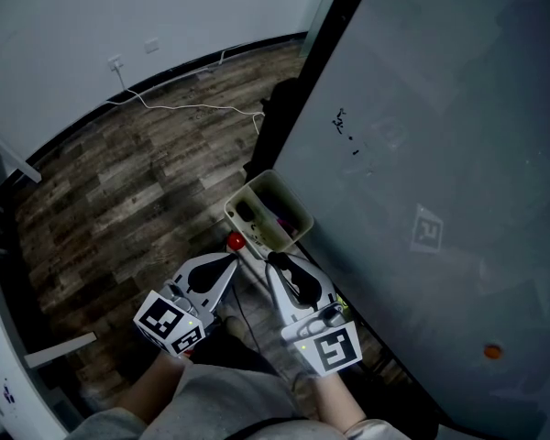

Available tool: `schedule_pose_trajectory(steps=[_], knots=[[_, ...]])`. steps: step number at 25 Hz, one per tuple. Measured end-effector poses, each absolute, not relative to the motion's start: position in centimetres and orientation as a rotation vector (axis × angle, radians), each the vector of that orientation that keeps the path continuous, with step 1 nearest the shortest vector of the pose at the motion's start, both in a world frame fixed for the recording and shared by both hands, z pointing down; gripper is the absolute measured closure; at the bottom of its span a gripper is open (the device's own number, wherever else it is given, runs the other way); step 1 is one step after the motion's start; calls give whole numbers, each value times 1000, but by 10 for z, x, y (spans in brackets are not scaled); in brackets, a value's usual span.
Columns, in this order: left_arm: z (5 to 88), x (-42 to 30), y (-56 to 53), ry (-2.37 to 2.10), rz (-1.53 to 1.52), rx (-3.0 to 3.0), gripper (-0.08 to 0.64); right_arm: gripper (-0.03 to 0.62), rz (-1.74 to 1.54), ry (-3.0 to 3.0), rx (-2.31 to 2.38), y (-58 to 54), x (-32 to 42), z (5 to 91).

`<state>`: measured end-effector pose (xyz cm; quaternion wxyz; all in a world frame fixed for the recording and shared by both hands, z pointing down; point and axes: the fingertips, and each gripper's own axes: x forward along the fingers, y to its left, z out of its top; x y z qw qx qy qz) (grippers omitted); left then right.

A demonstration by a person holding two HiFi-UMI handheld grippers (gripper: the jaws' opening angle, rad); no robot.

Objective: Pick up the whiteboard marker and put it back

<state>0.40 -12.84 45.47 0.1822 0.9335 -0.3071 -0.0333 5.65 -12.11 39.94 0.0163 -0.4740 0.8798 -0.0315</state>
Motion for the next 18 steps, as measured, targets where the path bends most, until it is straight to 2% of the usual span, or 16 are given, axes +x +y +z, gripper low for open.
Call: schedule_pose_trajectory(steps=[18], knots=[[443, -10, -132, -892, -117, 2640, 545, 517, -71, 2724, -1471, -127, 55, 375]])
